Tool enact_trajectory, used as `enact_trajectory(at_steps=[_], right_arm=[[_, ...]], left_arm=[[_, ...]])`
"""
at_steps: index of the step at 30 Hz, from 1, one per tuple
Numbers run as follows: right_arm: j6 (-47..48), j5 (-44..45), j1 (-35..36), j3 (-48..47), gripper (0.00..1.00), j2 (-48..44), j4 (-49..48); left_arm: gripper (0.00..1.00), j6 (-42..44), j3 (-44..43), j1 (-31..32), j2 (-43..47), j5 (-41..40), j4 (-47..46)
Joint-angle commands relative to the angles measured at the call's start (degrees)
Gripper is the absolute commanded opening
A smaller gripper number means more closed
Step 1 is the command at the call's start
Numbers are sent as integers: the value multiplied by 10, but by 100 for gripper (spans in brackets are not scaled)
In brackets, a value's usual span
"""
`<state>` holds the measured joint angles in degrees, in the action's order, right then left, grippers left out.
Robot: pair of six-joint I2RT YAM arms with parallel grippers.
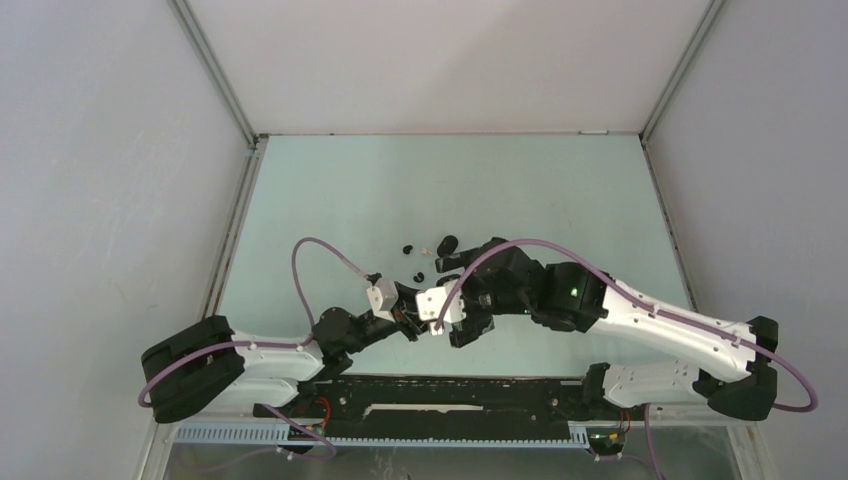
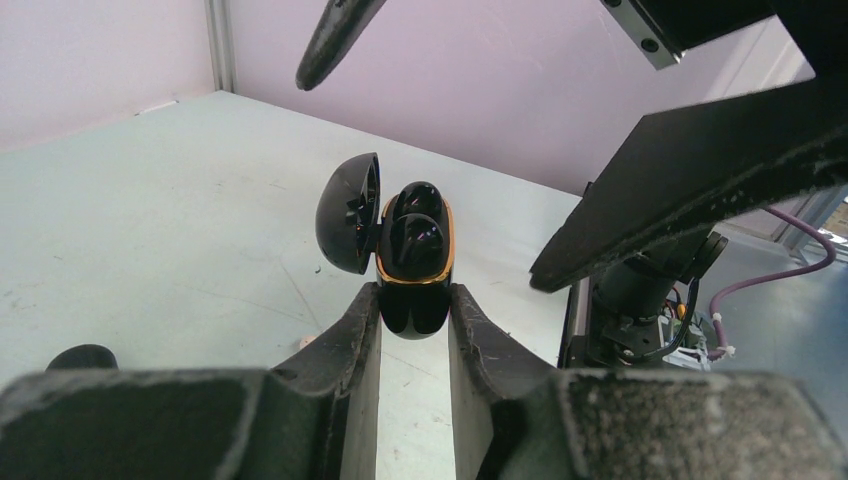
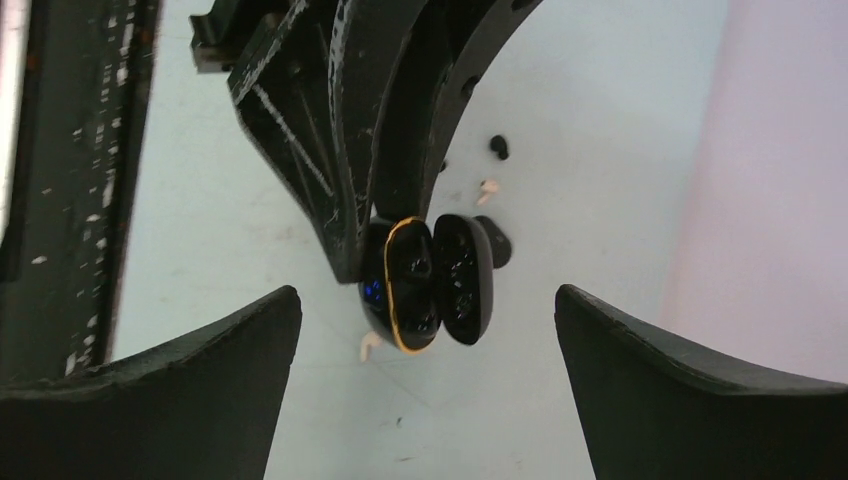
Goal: Insert the wireless bluetooth earbuds into the charging case
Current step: Insert the left earbud into the left side groove of the charging case, then close the charging case with the earbuds inside.
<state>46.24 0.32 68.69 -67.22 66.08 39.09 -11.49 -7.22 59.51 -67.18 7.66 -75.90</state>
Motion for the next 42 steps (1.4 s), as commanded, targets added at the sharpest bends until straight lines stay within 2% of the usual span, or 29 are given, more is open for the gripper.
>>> enact_trajectory(at_steps=[1, 8, 10, 12, 14, 16, 20, 25, 28, 32, 42], right_arm=[[-49, -84, -42, -74, 100, 14, 116], [-69, -173, -207, -111, 100, 10, 180], [-73, -230, -262, -111, 100, 13, 211], [-40, -323, -318, -111, 100, 16, 274], [-1, -401, -362, -91, 99, 15, 316], [14, -454, -398, -52, 99, -2, 314], [39, -503, -444, 11, 95, -16, 289], [32, -611, -473, 59, 86, 33, 256], [-23, -647, -475, 116, 87, 24, 161], [-94, -648, -461, 178, 88, 1, 34], [-111, -602, -399, 179, 89, 7, 2]], left_arm=[[0, 17, -10, -1, -3, -1, -39], [0, 18, -14, -1, -19, 12, -37], [0, 20, -17, -1, -23, 21, -35], [0, 24, -20, -1, -29, 32, -30], [0, 31, -24, -1, -33, 55, -23], [0, 37, -30, -1, -39, 80, -14], [0, 44, -45, -1, -64, 123, -4], [0, 28, -64, -1, -108, 134, -8], [0, 15, -72, 1, -130, 137, -17], [0, 14, -81, 5, -149, 141, -16], [0, -13, -110, 7, -201, 171, -17]])
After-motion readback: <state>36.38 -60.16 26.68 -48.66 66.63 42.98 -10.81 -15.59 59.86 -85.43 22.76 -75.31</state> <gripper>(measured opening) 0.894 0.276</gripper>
